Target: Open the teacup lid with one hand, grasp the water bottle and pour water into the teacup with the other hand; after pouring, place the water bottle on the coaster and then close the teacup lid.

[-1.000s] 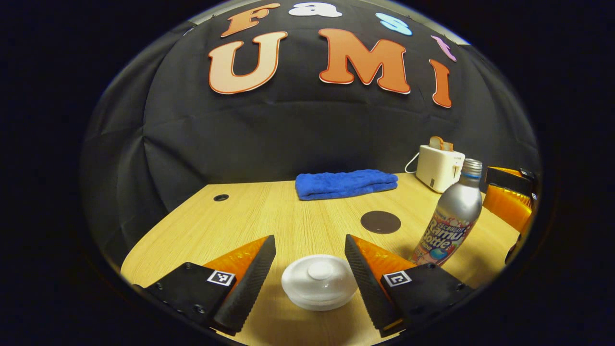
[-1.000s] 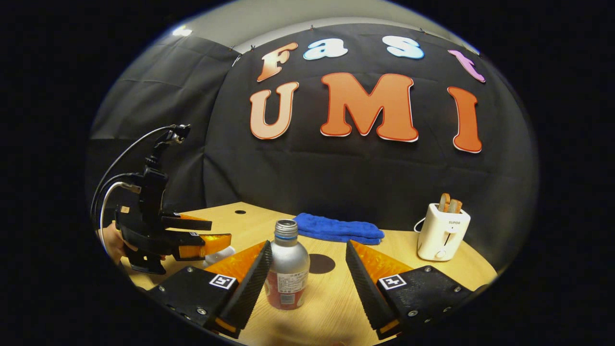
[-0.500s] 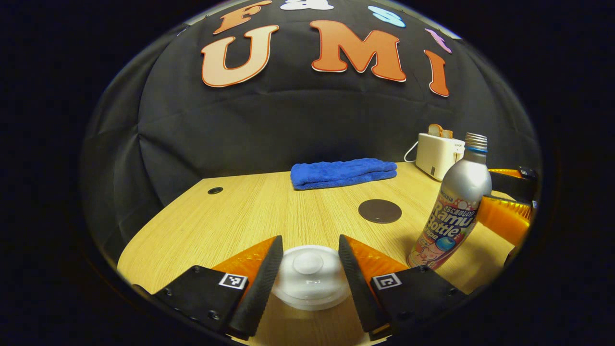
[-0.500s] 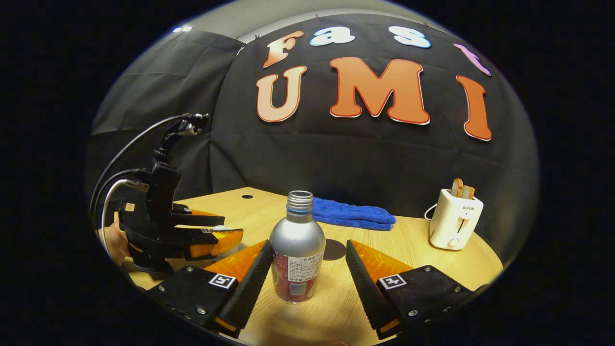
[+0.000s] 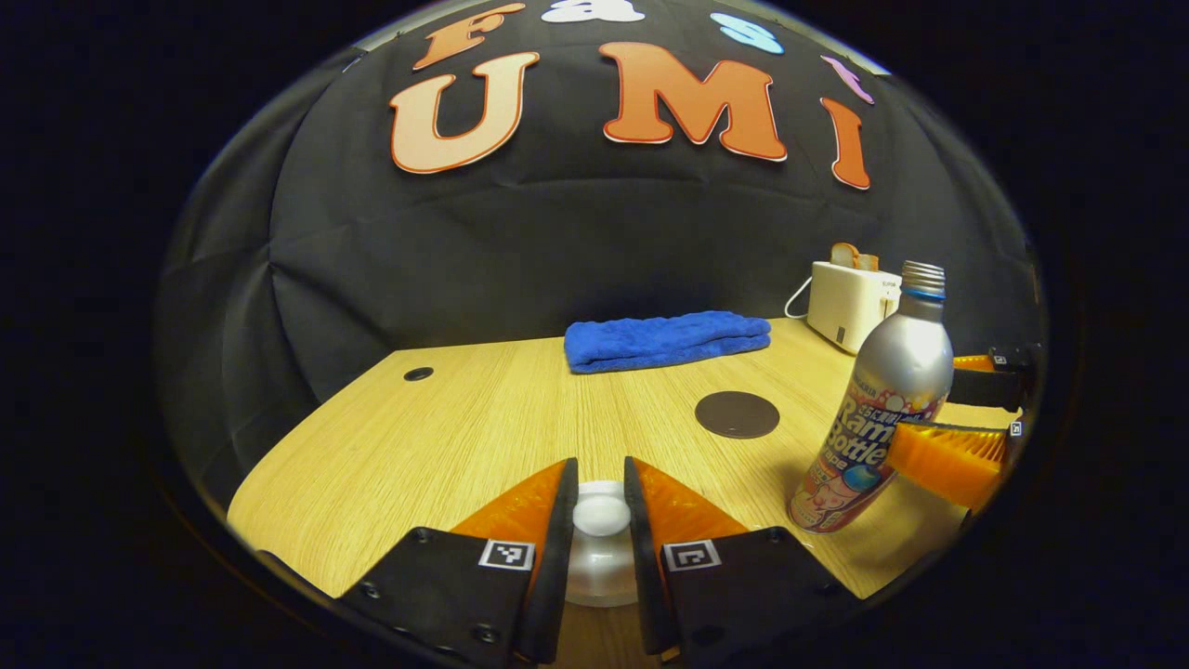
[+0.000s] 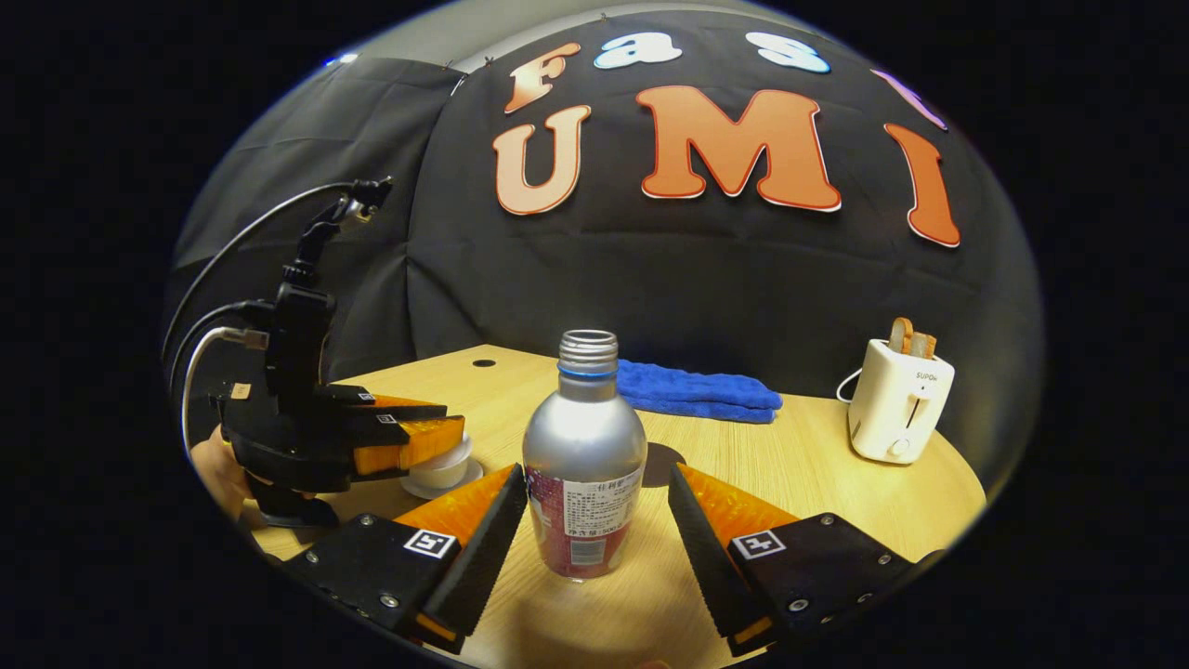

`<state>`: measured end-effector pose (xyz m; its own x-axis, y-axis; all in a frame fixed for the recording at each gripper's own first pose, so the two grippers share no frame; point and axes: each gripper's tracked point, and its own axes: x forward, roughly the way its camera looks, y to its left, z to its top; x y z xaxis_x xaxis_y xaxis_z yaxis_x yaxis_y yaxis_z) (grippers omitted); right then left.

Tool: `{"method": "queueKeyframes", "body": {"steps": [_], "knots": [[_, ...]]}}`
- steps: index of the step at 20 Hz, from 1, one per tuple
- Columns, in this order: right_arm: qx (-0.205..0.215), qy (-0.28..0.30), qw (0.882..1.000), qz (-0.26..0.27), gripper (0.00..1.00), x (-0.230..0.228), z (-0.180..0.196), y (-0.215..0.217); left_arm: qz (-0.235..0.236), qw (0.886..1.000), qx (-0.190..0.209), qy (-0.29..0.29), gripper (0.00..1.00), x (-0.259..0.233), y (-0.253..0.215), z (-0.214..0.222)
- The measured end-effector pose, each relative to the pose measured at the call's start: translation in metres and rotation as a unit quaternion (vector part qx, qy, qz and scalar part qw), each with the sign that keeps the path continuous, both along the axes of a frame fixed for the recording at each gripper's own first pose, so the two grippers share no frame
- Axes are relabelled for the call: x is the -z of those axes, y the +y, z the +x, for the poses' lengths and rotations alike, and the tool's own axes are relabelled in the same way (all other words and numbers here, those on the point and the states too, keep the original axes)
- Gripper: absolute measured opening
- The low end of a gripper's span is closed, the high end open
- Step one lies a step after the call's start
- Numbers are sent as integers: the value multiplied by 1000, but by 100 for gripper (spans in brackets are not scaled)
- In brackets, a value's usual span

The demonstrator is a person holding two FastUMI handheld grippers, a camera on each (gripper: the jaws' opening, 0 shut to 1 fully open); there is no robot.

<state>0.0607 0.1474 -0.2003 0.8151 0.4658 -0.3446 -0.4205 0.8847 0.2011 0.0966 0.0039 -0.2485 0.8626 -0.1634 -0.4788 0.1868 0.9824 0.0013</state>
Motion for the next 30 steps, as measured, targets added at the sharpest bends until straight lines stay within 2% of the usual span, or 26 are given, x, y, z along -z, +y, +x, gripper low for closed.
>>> {"method": "queueKeyframes", "body": {"steps": [7,9,10,12,15,17,19,20,22,23,26,27,30], "knots": [[-1,30,1000,-6,93,17,1,7,-6,999,-16,-37,36,-23,4,4],[0,45,999,-7,93,23,1,9,-6,999,-17,-42,40,-27,6,3],[-1,50,999,-5,93,23,0,11,-5,999,-20,-44,34,-29,9,4],[-2,56,998,-1,90,24,1,16,-7,998,-26,-51,35,-34,13,2],[-2,61,998,-8,80,22,1,17,-13,997,-36,-60,40,-42,23,0],[-4,60,998,-19,80,21,3,18,-16,997,-43,-63,39,-46,32,-2],[-4,53,998,-30,80,17,6,18,-14,996,-50,-66,33,-48,40,-3],[-4,49,998,-37,80,16,8,18,-12,996,-53,-67,36,-48,46,-4],[-5,42,997,-62,80,13,11,17,-10,996,-57,-66,36,-49,52,-2],[-5,40,996,-82,80,13,13,16,-12,996,-59,-66,33,-50,58,-3],[-10,15,990,-143,80,8,21,13,-5,995,-77,-71,33,-55,84,-4],[-10,4,987,-161,80,5,24,13,-1,994,-82,-73,36,-55,92,-3],[-14,-24,979,-202,79,-3,31,14,-2,993,-95,-75,36,-58,109,-8]]}}
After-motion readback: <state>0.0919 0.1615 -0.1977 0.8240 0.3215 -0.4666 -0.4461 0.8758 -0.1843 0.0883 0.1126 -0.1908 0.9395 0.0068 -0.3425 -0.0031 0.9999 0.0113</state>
